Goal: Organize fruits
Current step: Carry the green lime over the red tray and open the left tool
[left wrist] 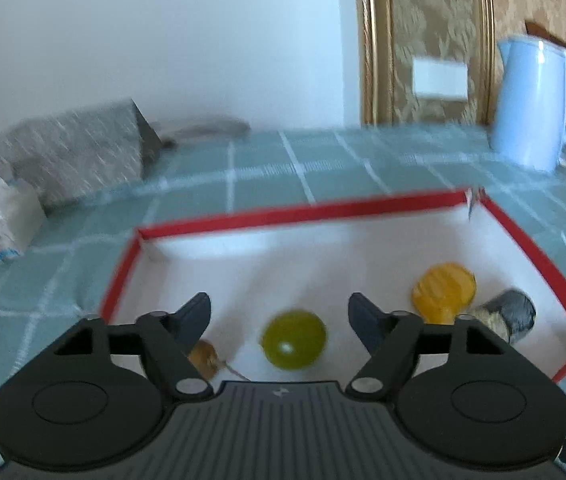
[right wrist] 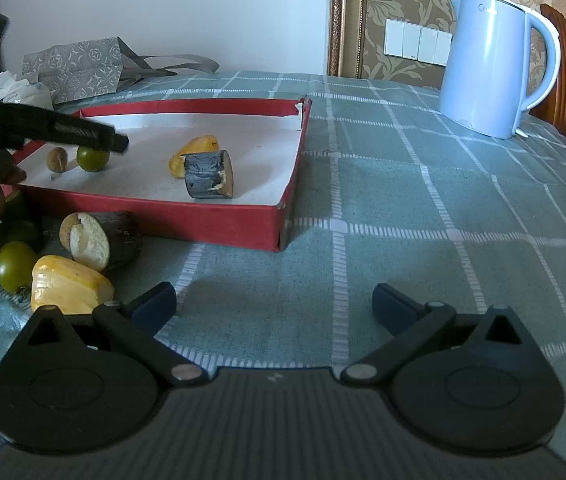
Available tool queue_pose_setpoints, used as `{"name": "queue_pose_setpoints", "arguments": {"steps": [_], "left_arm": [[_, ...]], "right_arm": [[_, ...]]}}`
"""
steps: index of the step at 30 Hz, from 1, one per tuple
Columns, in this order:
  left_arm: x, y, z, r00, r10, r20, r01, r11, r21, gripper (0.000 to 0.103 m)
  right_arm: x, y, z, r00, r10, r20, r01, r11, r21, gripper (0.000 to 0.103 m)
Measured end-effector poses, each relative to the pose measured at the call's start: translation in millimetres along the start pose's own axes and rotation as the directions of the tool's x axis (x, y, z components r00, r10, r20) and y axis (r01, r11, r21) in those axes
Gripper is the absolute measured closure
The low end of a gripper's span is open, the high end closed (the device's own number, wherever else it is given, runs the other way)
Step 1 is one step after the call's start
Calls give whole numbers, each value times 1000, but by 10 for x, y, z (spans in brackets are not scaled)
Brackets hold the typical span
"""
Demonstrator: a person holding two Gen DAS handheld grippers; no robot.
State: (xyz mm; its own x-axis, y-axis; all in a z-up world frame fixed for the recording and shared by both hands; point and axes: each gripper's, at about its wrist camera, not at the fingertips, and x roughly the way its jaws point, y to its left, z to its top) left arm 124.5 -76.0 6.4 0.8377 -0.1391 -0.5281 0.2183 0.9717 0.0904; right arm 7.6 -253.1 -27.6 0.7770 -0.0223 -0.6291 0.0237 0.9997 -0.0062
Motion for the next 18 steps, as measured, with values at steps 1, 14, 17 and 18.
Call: {"name": "queue_pose_setpoints", "arguments": {"steps": [1,14,17,18], "left_arm": [[-62,13,-2,1000,11,25,-11,1000,2,27],[-899,622,-629,995,56,78,-40,980,-196,10],[-846,703,-713,999,41,14,-36,970,-240,10],[-827,704,-712,999,47,9,-44,968,-245,10]], "right_arm": [[1,2,1,1000,0,0,0,1000,0,0],[-4,-3,-3,1000,1,1,-1,1000,0,0],[-2,-3,-3,1000,1,1,-1,1000,0,0],[-3,-5,-4,1000,1,1,-1,1000,0,0]]}}
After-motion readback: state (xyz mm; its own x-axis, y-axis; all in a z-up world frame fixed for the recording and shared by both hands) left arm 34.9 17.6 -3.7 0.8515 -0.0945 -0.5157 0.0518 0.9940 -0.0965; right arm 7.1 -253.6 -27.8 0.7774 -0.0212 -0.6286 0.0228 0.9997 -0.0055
